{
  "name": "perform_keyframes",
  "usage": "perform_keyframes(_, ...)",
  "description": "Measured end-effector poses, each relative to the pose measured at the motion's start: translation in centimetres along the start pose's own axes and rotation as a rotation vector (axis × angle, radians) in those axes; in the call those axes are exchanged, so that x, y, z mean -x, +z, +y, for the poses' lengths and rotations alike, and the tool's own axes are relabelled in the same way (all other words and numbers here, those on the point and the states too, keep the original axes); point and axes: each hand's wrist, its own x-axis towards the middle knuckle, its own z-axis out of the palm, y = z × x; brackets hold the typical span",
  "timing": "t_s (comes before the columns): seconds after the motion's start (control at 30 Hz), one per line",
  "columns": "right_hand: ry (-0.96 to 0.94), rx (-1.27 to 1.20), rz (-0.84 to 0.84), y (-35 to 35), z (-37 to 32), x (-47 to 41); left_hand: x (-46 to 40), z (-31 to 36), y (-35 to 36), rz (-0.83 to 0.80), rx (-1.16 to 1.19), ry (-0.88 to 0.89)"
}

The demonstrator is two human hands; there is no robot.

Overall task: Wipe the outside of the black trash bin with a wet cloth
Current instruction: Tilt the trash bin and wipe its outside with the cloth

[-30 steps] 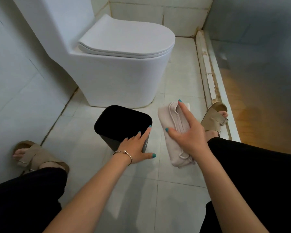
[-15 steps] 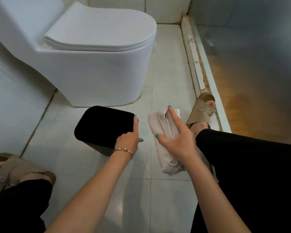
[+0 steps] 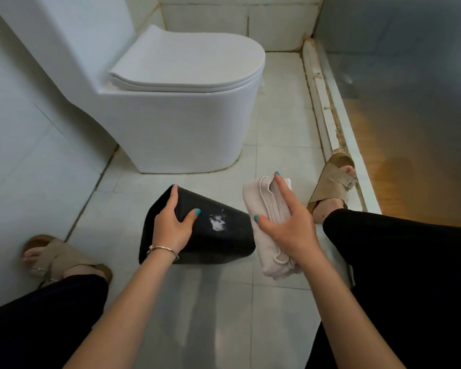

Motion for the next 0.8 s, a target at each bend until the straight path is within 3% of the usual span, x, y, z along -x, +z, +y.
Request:
perform_keyframes(0.13,0.008,-0.017,-0.026,0.8,0.2,0.2,2.3,-1.4,0.8,0.059,0.147,-0.097)
perform_keyframes(0.43,0.2,-0.152,0.005,4.6,3.6,-0.4,4.0,-1.8,2.0,0.081,0.134,-0.09)
perform_keyframes(0.67,0.321,-0.083,-0.018,7.0,5.7,0.0,3.6,-3.0,2.0,-0.02,0.177,-0.09)
perform_keyframes(0.8,0.381,0.063,-0.091,7.5,6.0,-0.7,4.2,-2.0,2.3,-0.227,0.199,-0.1)
